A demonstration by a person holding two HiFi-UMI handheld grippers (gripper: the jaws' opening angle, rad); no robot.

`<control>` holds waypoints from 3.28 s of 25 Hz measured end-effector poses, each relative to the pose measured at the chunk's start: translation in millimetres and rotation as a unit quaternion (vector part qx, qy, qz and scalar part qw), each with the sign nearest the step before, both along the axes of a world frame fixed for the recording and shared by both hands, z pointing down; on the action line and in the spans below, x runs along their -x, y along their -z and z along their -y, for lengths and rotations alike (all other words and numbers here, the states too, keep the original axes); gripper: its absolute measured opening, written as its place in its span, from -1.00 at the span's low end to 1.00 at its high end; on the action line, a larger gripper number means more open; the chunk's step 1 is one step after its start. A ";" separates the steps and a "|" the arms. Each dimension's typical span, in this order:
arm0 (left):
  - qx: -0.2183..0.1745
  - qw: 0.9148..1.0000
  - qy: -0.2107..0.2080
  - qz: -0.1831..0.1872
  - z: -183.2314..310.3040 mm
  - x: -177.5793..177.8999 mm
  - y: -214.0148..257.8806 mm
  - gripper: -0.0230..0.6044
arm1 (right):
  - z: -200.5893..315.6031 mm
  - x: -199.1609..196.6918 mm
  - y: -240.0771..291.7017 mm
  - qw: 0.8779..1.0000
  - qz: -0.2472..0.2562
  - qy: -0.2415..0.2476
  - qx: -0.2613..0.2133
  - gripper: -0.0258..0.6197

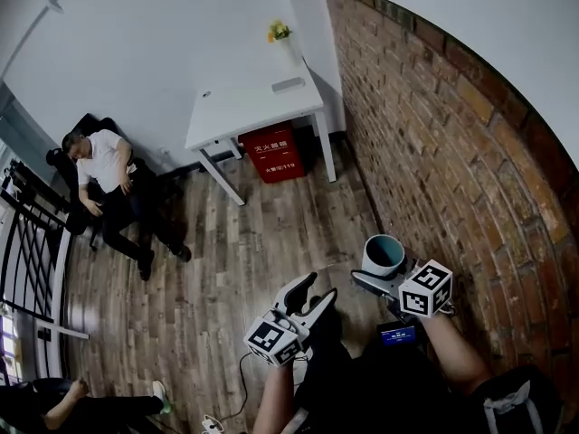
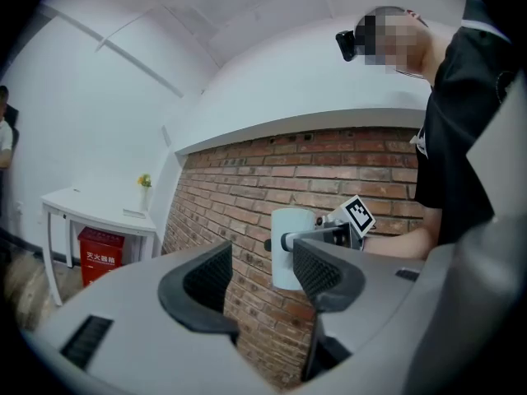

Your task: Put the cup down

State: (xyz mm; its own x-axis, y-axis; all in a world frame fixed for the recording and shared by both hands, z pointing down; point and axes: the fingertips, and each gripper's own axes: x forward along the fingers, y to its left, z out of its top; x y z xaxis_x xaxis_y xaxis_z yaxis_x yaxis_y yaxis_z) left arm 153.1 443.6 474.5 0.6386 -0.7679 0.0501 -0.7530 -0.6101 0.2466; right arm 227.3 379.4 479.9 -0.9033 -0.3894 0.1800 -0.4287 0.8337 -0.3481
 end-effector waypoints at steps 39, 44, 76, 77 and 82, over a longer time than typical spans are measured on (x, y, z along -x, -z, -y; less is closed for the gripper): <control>-0.002 0.999 -0.030 0.021 435.2 261.9 -28.9 -0.16 | 433.8 254.4 -28.1 0.999 0.018 -0.026 0.012 0.27; 0.012 0.999 -0.007 0.028 517.0 280.8 -32.8 -0.16 | 519.3 270.6 -26.0 0.999 0.038 -0.015 0.017 0.27; 0.002 0.999 -0.036 0.011 786.6 321.1 2.3 -0.16 | 761.9 344.6 3.6 0.999 0.025 0.006 -0.023 0.27; 0.000 0.999 -0.038 0.010 786.7 323.1 3.8 -0.17 | 762.2 346.9 4.3 0.999 0.023 0.004 -0.026 0.27; -0.001 0.999 -0.048 0.004 783.1 327.2 4.9 -0.17 | 758.6 354.6 2.4 1.000 0.013 -0.002 -0.027 0.27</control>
